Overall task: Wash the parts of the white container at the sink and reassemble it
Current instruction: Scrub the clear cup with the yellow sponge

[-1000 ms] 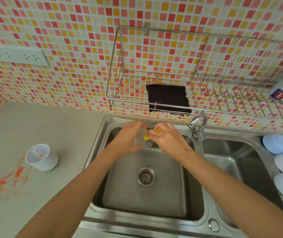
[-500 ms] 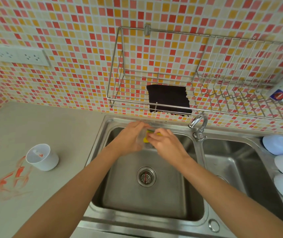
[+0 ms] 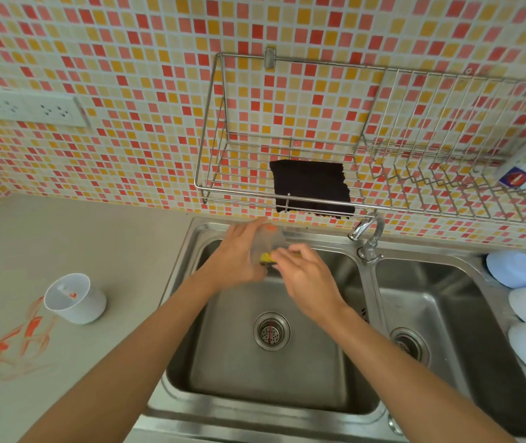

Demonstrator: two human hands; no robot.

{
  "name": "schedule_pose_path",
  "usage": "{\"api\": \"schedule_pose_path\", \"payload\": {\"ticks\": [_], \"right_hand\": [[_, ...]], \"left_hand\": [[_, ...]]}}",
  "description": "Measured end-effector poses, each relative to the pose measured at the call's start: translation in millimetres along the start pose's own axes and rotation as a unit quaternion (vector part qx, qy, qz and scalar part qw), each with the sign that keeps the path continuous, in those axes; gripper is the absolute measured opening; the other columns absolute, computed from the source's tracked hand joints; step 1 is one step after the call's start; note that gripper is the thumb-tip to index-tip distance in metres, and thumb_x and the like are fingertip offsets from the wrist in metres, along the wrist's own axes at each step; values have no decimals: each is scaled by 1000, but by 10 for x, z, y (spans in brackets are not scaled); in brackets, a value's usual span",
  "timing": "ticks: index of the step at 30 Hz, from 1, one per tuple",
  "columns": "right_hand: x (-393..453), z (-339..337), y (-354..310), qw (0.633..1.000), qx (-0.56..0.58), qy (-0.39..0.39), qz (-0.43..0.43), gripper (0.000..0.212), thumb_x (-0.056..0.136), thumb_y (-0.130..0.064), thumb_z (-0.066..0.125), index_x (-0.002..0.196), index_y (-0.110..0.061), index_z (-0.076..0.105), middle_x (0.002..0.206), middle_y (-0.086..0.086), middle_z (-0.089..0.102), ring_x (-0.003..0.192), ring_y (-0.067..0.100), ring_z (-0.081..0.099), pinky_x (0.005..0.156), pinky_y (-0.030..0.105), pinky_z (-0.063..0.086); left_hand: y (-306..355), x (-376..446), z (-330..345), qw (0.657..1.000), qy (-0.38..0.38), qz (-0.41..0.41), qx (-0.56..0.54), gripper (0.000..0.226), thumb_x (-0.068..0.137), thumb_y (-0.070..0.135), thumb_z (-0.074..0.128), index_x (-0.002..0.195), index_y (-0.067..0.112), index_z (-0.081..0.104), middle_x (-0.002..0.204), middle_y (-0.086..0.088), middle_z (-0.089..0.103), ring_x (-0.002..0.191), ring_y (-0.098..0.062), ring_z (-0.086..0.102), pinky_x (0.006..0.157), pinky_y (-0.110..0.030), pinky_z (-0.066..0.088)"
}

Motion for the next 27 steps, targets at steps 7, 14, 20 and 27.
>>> {"api": "schedule_pose_path", "payload": {"ticks": [7,14,20,27], "right_hand": [[86,-17,-77,993,86,31,69,18,86,-10,66,103,-11,67,94,0,72,92,22,57,79,29,51],[51,223,37,942,286,-95,147,34,94,-10,53,125,-21,62,111,-7,59,103,13,55,93,18,38],[144,185,86,988,-79,-91,-91,37,65,-10,81,99,-23,73,106,-10,71,95,20,60,76,32,49],[-138,325,62,966,192,-71,157,37,85,-2,60,113,-24,70,105,0,66,90,13,54,84,26,47]], "left_hand": [[-53,-119,-84,972,144,-69,173,93,55,52,81,133,19,41,128,-7,50,119,-25,44,96,-42,36],[-152,-26,-136,991,80,6,103,81,61,34,85,131,15,48,129,-3,57,118,-21,53,94,-43,49],[43,-72,-68,998,8,33,56,71,68,23,80,132,9,51,130,-7,57,118,-23,53,101,-25,37],[12,-15,-32,995,-36,42,84,70,66,16,80,131,10,53,129,-4,57,118,-17,53,97,-15,32]]}}
Point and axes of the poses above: each hand's wrist, its own x-axis towards the middle knuckle, its own z-axis out of the palm, y = z × x, the point moved 9 cm from there along x, towards the middle knuckle
